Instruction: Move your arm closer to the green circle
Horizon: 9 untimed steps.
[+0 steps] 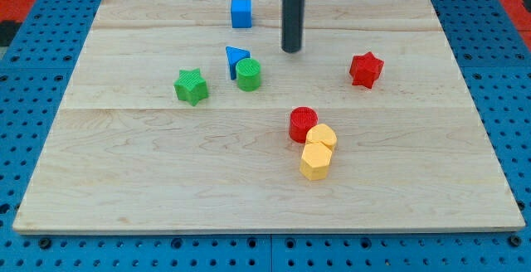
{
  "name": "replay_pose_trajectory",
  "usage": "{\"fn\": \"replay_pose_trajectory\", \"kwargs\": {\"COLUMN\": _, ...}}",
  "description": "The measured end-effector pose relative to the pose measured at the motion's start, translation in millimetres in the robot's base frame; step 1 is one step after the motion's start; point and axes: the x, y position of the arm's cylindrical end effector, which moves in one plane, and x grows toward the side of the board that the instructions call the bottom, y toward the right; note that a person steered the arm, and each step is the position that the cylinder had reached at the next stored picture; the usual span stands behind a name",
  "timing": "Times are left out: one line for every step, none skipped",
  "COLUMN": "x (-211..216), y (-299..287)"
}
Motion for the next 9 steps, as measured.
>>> {"fn": "replay_pose_trajectory", "kwargs": {"x": 31.4, "y": 4.4}}
{"fn": "replay_pose_trajectory", "kwargs": {"x": 26.6, "y": 3.4}}
{"fn": "replay_pose_trajectory", "kwargs": {"x": 28.5, "y": 2.8}}
{"fn": "replay_pose_trajectory", "kwargs": {"x": 62.0, "y": 2.8}}
{"fn": "replay_pose_trajectory", "kwargs": {"x": 74.3, "y": -4.6}}
{"fn": "replay_pose_trajectory", "kwargs": {"x": 39.7, "y": -9.8}}
{"fn": "replay_pose_trajectory", "kwargs": {"x": 25.8, "y": -9.8}}
{"fn": "replay_pose_trajectory", "kwargs": {"x": 25.8, "y": -13.8}}
{"fn": "replay_pose_trajectory", "kwargs": {"x": 25.8, "y": -22.7}}
